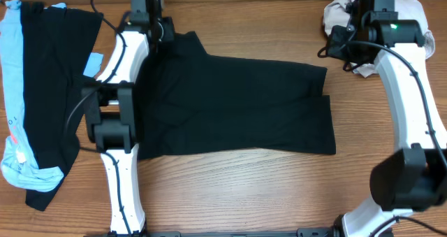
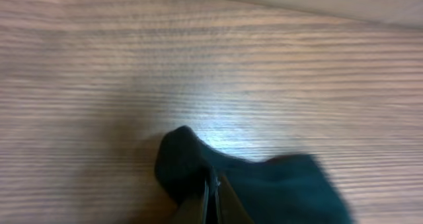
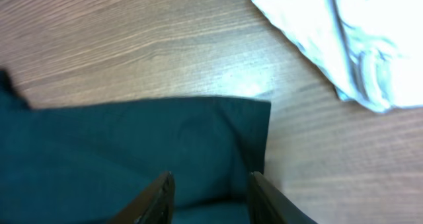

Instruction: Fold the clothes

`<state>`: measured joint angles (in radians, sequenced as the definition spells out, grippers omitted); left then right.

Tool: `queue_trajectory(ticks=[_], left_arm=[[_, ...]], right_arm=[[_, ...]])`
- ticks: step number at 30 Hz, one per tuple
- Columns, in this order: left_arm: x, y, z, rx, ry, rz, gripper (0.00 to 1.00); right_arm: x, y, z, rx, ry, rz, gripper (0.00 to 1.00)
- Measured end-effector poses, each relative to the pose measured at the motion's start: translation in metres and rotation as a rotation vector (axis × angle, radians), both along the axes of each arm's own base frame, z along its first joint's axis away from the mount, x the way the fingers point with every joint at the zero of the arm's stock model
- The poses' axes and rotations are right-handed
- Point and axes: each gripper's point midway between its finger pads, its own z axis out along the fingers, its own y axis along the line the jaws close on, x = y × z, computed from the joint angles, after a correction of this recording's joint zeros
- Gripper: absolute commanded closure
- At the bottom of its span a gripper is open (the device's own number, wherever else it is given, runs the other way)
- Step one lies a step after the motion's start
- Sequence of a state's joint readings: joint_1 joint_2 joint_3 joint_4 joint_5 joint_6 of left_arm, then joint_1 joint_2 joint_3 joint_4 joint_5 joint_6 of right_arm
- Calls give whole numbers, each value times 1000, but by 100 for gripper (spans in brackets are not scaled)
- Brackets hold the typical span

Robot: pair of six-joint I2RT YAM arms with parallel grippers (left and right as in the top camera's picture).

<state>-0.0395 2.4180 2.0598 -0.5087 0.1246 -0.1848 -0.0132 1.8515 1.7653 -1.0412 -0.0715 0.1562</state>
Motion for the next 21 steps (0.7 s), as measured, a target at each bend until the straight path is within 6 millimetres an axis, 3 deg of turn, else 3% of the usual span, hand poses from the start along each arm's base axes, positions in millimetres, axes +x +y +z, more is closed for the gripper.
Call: queue_trajectory(ticks=[3,6,10,17,19,21], left_arm=[[-11,0,45,-1,-24,0,96],[-24,1,91,-2,-59,0,96],[-40,2,131,-3,-87,0,96],[-49,2,123,-1,-36,0,96],[-51,2,122,-1,-26,0,96],[-52,2,120,0,-19,0,96]], right_arm=[[16,0,-26,0,21,0,51],[29,-1,-65,0,67,0,47],[40,-3,-124,-9,147,-4,41],[51,-5,-182,-6,187,-4,42],[61,-2,-180,9,152,2,43],[64,1,-181,25,140,9,54]])
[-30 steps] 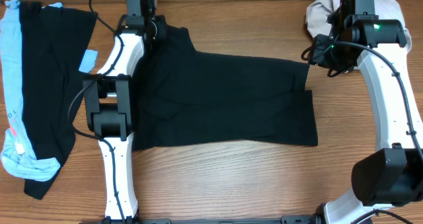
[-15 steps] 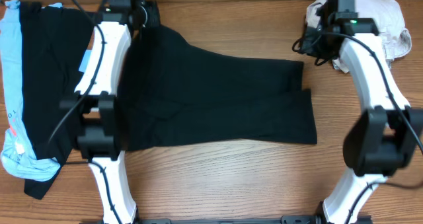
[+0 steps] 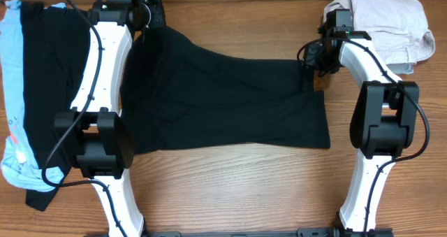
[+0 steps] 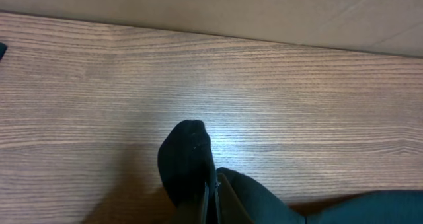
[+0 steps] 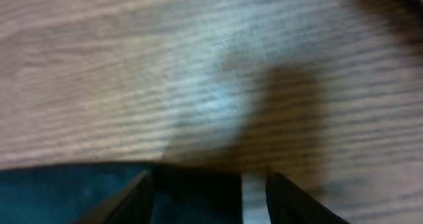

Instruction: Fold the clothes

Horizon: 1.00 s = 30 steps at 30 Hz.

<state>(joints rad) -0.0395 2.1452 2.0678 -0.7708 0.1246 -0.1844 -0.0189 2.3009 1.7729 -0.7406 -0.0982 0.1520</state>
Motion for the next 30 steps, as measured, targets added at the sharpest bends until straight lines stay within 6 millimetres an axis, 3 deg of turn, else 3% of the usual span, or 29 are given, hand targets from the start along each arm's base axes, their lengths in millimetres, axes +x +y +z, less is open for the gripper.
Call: queue_trajectory(ticks=[2,4,5,12,18,24,26,30], left_arm=[[-1,0,-1,1,6,0,96],[-3,0,-3,1,16,0,96],[-4,0,-4,1,22,1,96],[-7,1,-6,3,38,1,96],[-5,8,-5,45,26,20,96],[-11,11,-11,108,50,-29,96],[-18,12,-16,130,82,-51,96],[-34,14,-27,148,161,-73,96]], right_arm=[[4,1,0,7,-15,0,67],[7,3,-1,17,-25,1,95],[7,3,-2,17,-26,5,96],[4,8,-3,52,-10,16,96],[-14,8,9,73,88,13,96],[-29,-3,61,81,141,-14,96],[-40,-8,87,84,151,-22,96],[-71,-10,119,85,212,-23,96]])
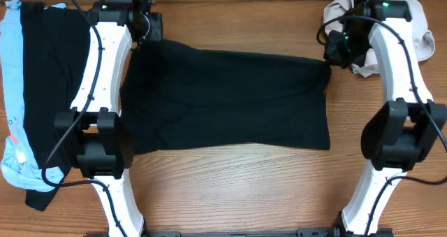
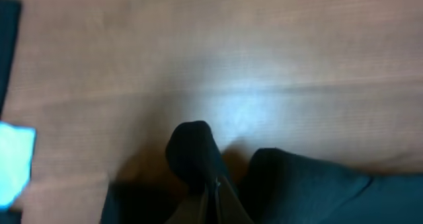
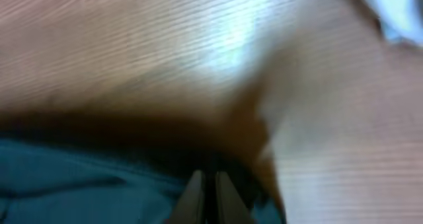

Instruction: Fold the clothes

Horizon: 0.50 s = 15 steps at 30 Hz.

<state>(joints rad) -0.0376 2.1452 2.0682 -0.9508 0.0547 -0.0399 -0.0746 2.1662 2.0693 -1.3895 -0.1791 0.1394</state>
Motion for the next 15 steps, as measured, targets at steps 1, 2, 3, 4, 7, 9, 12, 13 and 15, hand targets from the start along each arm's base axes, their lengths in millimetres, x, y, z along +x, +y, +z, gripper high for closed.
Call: queue_trajectory(ticks=[1,2,3,4,7,9,12,13,15], left_arm=[[-5,1,-3,3,24,-3,96],[-10,2,-6,9,48,-6,96],[-16,4,-9,12,75,-5,96],[-22,6,-12,15,102,-5,96],[-42,15,-20,16,192,11,96],[-55,22,-24,17,245,22,96],[-79,31,-31,21,346,29,96],[-86,33,-32,23,375,26,96],[-102,36,-34,29,439,7,96]], right_arm=[[-8,0,4,2,20,1,96],[-16,1,8,3,41,3,96],[-23,1,10,5,67,7,96],[-31,2,10,7,95,8,96],[-44,3,10,11,149,11,96],[-51,3,11,13,173,10,96],[-60,4,20,13,175,8,96],[-63,4,22,13,170,7,96],[-74,5,28,12,154,6,96]])
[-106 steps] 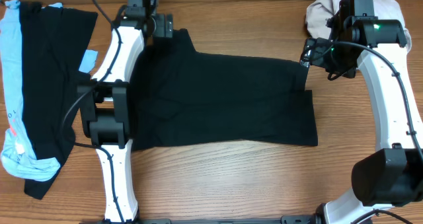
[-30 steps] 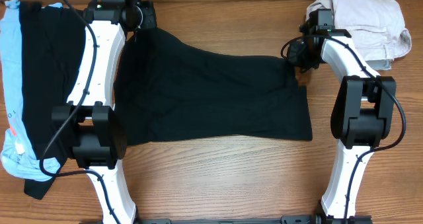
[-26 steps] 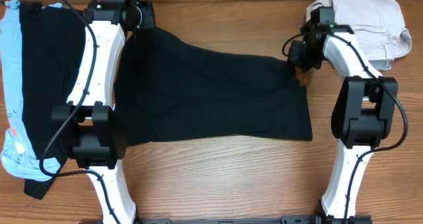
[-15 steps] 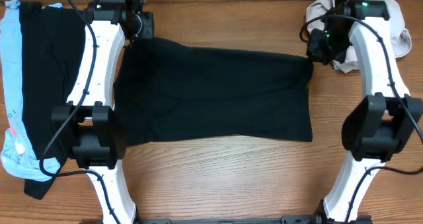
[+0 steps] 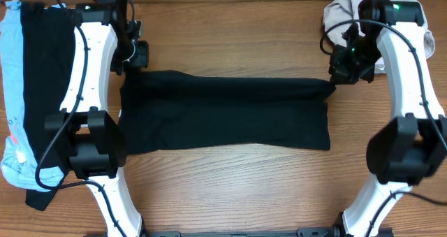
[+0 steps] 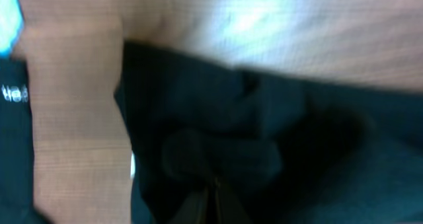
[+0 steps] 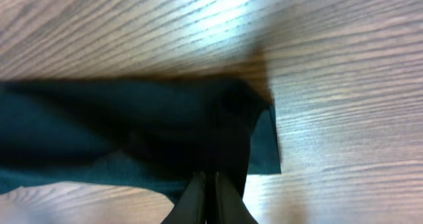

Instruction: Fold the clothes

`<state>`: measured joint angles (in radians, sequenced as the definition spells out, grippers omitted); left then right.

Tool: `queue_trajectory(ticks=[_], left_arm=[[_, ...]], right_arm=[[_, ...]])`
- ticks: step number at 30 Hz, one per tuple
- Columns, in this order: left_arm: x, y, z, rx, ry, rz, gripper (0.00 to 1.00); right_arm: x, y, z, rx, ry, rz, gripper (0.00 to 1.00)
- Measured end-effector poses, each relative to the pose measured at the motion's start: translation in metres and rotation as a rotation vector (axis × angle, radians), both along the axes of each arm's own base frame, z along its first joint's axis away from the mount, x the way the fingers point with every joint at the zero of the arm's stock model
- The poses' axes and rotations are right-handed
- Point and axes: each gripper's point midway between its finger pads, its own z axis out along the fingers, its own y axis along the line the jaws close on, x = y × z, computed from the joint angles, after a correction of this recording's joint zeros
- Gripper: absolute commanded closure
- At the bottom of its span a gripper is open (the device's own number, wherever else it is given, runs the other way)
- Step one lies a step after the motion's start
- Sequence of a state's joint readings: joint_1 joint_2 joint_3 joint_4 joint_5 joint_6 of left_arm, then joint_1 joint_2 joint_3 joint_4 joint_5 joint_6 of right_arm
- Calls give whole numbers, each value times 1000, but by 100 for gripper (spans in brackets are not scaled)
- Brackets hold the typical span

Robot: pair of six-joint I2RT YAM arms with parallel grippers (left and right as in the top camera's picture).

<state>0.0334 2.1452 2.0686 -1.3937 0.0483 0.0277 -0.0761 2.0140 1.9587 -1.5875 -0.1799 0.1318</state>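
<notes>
A black garment [image 5: 223, 115] lies flat across the middle of the table, its far edge folded toward the near one. My left gripper [image 5: 133, 63] is shut on its far left corner [image 6: 211, 158]. My right gripper [image 5: 341, 75] is shut on its far right corner [image 7: 231, 118]. Both held corners sit over the cloth, near the fold's far edge. In the wrist views the fingers [image 7: 198, 197] pinch dark fabric [image 6: 264, 118] tightly.
A pile of black and light blue clothes [image 5: 31, 90] lies along the left edge. A folded whitish garment [image 5: 391, 20] sits at the far right corner. Bare wooden table [image 5: 237, 188] runs in front of the black garment.
Both grippers have moved toward the near side with the garment's far corners. The far edge now lies lower over the cloth, so the garment looks narrower.
The black garment lay spread with the left gripper shut on its far left corner and the right gripper open near the far right. The right gripper then reached that corner and shut on it. Both corners have since come nearer, folding the far edge over.
</notes>
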Motion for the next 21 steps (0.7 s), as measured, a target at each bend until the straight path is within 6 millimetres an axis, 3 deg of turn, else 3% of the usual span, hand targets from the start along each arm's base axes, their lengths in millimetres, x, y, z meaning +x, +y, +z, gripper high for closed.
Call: queue_trajectory(ticks=[4,8,11,12,13,15,17,18,21], left_arm=[[-28,0,-1,-2,114,-46,96],[-41,-1,-10,-5,168,-66,96],[-61,-1,-35,-10,257,-77,96],[-66,-1,-45,-7,276,-79,92],[-68,0,-55,-3,286,-80,84],[-75,1,-73,4,304,-84,55],[-82,2,-88,8,322,-88,0],[-86,2,-93,9,332,-88,0],[-92,2,-103,9,348,-88,0]], right_arm=[[-21,2,-5,-2,-20,-14,96],[-41,3,-47,2,52,-28,96],[-60,4,-79,5,121,-36,94],[-64,5,-86,6,132,-39,88],[-69,5,-93,7,146,-44,80],[-78,5,-103,8,170,-49,67],[-83,3,-109,9,185,-62,42],[-84,2,-111,9,185,-64,30],[-81,-3,-112,7,171,-69,12]])
